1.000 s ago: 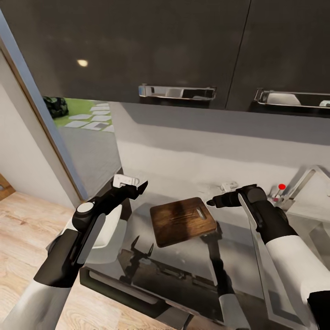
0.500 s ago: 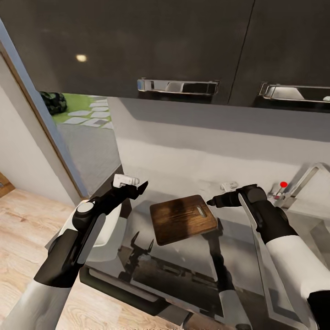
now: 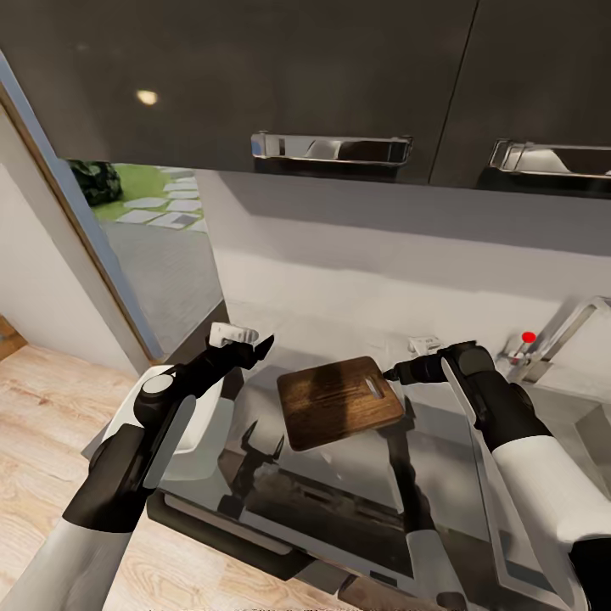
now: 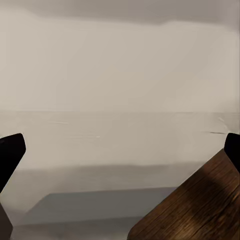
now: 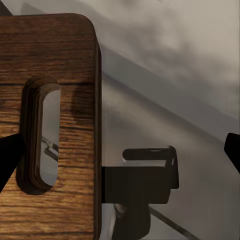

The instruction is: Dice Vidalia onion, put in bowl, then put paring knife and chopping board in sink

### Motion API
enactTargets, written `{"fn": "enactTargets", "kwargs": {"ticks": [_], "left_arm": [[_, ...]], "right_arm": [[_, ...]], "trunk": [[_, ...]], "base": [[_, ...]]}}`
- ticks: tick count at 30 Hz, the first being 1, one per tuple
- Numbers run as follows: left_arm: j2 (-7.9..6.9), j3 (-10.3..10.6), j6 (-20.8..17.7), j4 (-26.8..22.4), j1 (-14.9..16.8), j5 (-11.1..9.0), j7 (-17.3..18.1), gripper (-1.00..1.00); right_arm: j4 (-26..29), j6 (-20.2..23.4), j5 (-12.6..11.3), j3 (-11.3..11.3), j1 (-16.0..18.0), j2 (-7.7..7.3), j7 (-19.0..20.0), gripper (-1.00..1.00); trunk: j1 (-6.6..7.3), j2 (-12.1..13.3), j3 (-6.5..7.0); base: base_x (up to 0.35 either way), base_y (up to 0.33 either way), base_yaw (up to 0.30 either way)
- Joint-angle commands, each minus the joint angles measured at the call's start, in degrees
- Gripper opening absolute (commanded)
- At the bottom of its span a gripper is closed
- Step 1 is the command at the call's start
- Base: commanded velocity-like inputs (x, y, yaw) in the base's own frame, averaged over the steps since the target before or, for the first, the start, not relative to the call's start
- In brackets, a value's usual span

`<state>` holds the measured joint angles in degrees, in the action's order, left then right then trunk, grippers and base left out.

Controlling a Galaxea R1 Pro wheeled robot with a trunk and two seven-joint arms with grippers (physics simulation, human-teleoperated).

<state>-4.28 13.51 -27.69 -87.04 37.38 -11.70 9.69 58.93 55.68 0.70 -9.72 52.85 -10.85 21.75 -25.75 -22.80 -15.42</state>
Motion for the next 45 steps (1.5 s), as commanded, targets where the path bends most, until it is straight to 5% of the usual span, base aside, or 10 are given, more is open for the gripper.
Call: {"fn": "enactTargets", "kwargs": {"ticks": [1,45], "left_arm": [[-0.03,0.03,-0.35,-0.06,0.06,-0.34,-0.03,1.00],[-0.03,0.02,-0.35,-0.06,0.06,-0.34,-0.03,1.00]], "right_arm": [[0.05,0.22,0.09,-0.13,0.06,-0.05,0.13,1.00],[1.98,0.31,0.09,-0.04,0.06,-0.05,0.13,1.00]], "trunk": [[-0.03,-0.12,-0.20],[-0.03,-0.12,-2.09]], "base": [[0.000,0.000,0.000],[0.004,0.000,0.000]]}}
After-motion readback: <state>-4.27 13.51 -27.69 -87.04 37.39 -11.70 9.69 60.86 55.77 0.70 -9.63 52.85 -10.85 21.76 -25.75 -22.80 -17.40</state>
